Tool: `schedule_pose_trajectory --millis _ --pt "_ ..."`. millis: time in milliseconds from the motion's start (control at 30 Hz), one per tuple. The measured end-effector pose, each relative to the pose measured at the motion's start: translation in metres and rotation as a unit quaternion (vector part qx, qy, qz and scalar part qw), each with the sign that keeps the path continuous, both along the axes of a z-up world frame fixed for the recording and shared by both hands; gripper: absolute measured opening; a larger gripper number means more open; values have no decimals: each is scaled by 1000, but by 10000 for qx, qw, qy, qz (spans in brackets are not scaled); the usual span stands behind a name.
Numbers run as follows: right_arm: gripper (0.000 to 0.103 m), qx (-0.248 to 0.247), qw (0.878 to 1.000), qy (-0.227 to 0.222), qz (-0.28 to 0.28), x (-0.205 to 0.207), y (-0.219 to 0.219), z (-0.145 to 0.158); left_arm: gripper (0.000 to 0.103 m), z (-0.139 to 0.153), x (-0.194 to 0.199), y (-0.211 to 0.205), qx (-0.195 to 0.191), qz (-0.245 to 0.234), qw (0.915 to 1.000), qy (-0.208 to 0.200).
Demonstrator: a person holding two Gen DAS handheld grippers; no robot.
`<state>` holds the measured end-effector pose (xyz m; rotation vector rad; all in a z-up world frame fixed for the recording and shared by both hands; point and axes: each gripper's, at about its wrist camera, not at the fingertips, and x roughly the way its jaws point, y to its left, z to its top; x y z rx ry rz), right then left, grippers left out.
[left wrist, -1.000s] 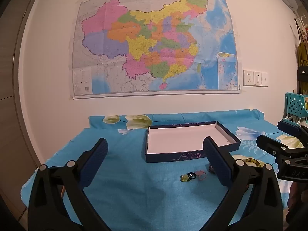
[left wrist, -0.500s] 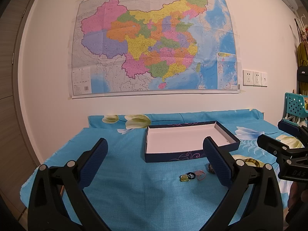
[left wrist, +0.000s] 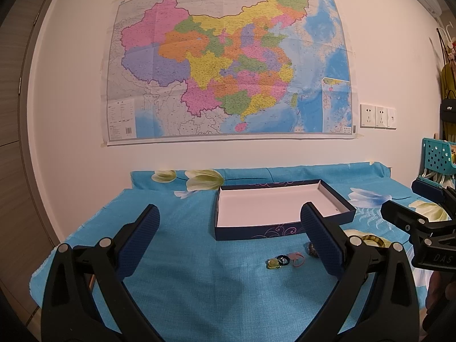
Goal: Organize jewelry
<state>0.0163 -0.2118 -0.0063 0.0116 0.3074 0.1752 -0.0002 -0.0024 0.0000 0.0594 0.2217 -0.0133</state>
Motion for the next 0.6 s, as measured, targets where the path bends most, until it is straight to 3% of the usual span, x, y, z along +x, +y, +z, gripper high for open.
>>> schedule_pose_trajectory --millis 600 --pt "96 14 10000 -10 -1 -4 3 0 97 0 0 0 -2 8 10000 -5"
